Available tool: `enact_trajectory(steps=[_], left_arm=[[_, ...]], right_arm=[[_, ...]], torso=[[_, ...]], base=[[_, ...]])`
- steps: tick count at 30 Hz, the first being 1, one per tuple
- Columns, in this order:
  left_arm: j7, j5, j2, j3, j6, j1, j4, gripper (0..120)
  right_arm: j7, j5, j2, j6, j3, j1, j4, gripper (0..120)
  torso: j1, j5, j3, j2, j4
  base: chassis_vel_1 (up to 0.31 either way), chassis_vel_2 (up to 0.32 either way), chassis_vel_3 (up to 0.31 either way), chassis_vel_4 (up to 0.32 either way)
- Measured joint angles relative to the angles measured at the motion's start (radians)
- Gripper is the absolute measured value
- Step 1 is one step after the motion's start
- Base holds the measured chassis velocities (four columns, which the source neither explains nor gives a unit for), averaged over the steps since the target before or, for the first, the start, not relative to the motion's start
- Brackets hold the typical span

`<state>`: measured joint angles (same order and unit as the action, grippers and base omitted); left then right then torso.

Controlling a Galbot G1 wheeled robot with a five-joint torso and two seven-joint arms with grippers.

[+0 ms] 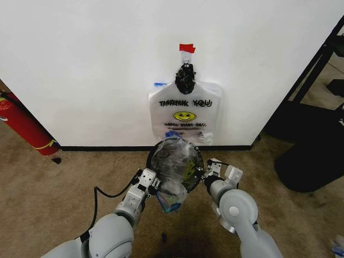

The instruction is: Pick up the garbage bag from the wall and place it over the trash bin.

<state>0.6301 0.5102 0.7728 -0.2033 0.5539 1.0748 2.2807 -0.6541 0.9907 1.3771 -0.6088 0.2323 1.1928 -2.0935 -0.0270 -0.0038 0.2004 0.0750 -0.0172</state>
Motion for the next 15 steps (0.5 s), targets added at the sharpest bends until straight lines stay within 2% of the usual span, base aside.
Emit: enact_trajectory(steps=[2, 4, 15], left_arm=[[0.005, -0.005, 0.003, -0.006, 0.004, -0.003, -0.005, 66], [0.014, -0.006, 0.007, -0.014, 0.008, -0.011, -0.011, 66], [0.035, 0.01, 0.021, -0.047, 0.023, -0.047, -0.031, 26]], right_arm=[[0.002, 0.0, 0.001, 0.0, -0.002, -0.002, 0.0, 0], [0.003, 0.0, 0.002, 0.0, -0.002, -0.002, 0.0, 0], [0.006, 0.0, -0.001, 0.0, -0.001, 0.003, -0.009, 0]], torso=[[0.0, 0.0, 0.0, 0.0, 0.0001], [0.0, 0.0, 0.0, 0.0, 0.0001], [0.0, 0.0, 0.0, 0.0, -0.0001]], base=[[0.0, 0.0, 0.0, 0.0], [0.0, 0.0, 0.0, 0.0], [0.0, 0.0, 0.0, 0.0]])
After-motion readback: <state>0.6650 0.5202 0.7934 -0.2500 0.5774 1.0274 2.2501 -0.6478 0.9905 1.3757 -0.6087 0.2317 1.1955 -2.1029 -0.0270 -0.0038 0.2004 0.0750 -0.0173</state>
